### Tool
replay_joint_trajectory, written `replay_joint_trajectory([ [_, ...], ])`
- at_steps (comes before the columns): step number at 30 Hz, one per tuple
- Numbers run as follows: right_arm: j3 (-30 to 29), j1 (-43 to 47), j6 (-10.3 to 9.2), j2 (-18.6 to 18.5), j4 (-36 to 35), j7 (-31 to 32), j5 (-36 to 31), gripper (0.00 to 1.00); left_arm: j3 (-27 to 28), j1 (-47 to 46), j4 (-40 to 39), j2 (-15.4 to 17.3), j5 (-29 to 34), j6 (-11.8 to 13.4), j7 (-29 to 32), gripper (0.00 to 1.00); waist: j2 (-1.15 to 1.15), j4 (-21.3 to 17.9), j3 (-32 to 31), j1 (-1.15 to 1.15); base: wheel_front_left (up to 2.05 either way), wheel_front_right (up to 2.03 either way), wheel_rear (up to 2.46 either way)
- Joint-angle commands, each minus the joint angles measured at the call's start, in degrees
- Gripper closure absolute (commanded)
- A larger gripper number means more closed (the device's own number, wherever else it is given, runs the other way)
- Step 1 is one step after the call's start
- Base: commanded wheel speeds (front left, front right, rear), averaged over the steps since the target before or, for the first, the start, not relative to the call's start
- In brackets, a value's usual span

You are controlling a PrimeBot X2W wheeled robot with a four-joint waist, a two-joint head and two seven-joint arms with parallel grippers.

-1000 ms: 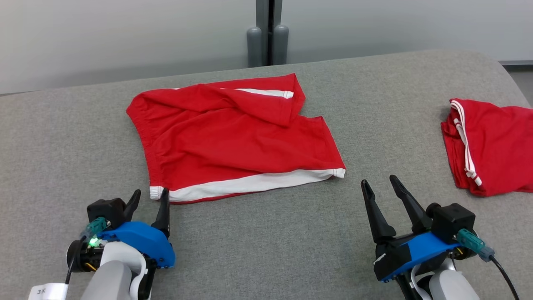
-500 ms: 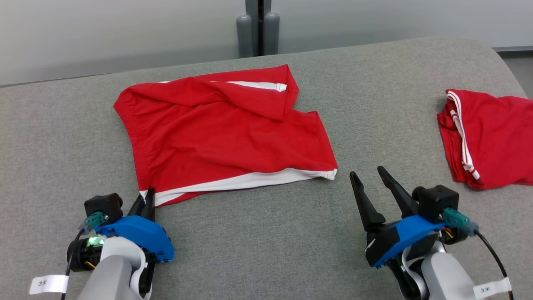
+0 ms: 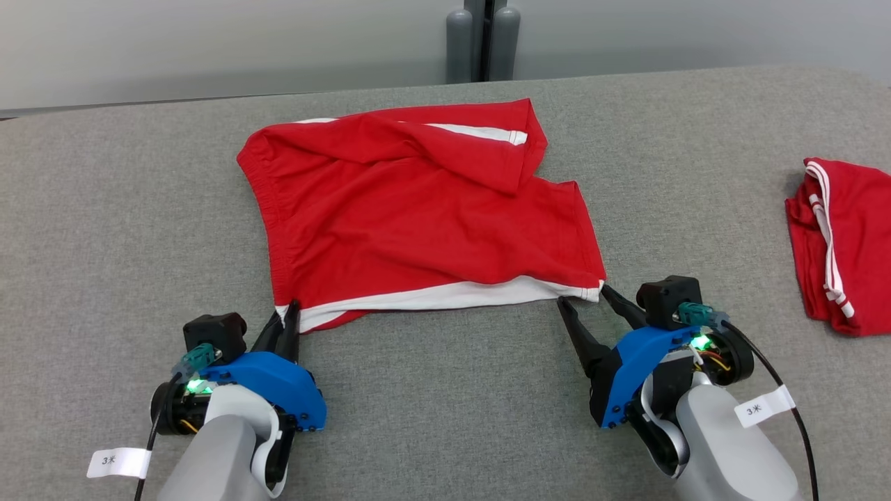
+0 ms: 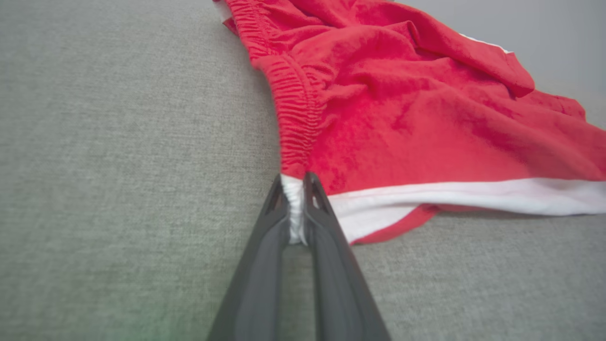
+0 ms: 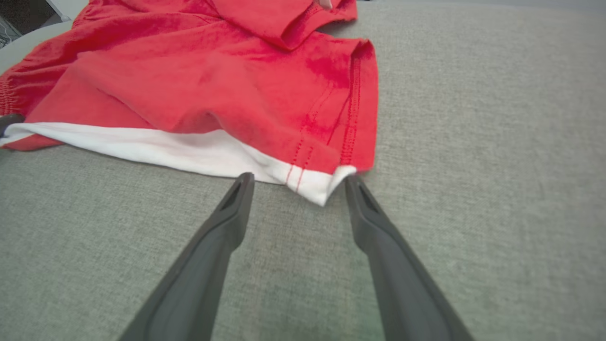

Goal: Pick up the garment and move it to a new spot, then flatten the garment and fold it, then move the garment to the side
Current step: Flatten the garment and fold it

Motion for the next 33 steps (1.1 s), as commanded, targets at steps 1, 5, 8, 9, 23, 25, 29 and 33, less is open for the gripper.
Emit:
replay_joint_trajectory([
  [1,0.2,-1.0,0.00,-0.2,0.6,-0.5,0.0,0.00,-0.5,-0.9,0.2,-0.1,-0.3,-0.4,-0.3,1.00,0.00,0.1,0.0,-0.01,0.00,0.00,0.00],
  [5,1.1,-2.4,0.00,-0.2,3.0,-1.7,-0.4,0.29,-1.4,-1.1,0.4,0.0,-1.2,-0.4,-0.8,1.00,0.00,0.3,0.0,-0.01,0.00,0.00,0.00],
  [8,0.5,-3.3,0.00,-0.2,4.8,-2.6,-1.2,0.52,-2.3,-1.4,0.5,0.3,-1.7,-0.5,-1.0,1.00,0.00,0.4,-0.1,-0.01,0.00,0.00,0.00],
  [9,0.1,-3.6,0.00,-0.2,5.4,-2.7,-1.5,0.52,-2.6,-1.5,0.5,0.3,-2.1,-0.5,-1.1,1.00,0.00,0.4,-0.1,-0.01,0.00,0.00,0.00],
  [23,1.0,-6.4,0.00,-0.1,8.9,-7.1,1.5,1.00,-5.1,-2.0,-0.1,1.5,-5.4,-0.4,-2.7,1.00,0.00,0.2,-0.4,-0.01,0.00,0.00,0.00],
  [25,0.4,-6.7,0.00,-0.2,8.4,-9.0,1.3,1.00,-5.4,-1.7,-1.5,1.4,-6.4,-0.4,-3.3,1.00,0.00,0.2,-0.9,-0.01,0.00,0.00,0.00],
  [29,-1.6,-6.9,0.00,-0.1,6.2,-12.4,-0.1,1.00,-6.2,-0.4,-6.3,1.7,-9.2,-0.4,-4.3,1.00,0.00,-0.1,-1.9,-0.01,0.00,0.00,0.00],
  [33,-3.7,-5.9,0.00,-0.1,1.7,-14.7,-1.5,1.00,-7.1,1.4,-14.2,2.7,-13.6,-0.4,-4.8,1.00,0.00,-0.3,-2.9,-0.01,0.00,0.00,0.00],
])
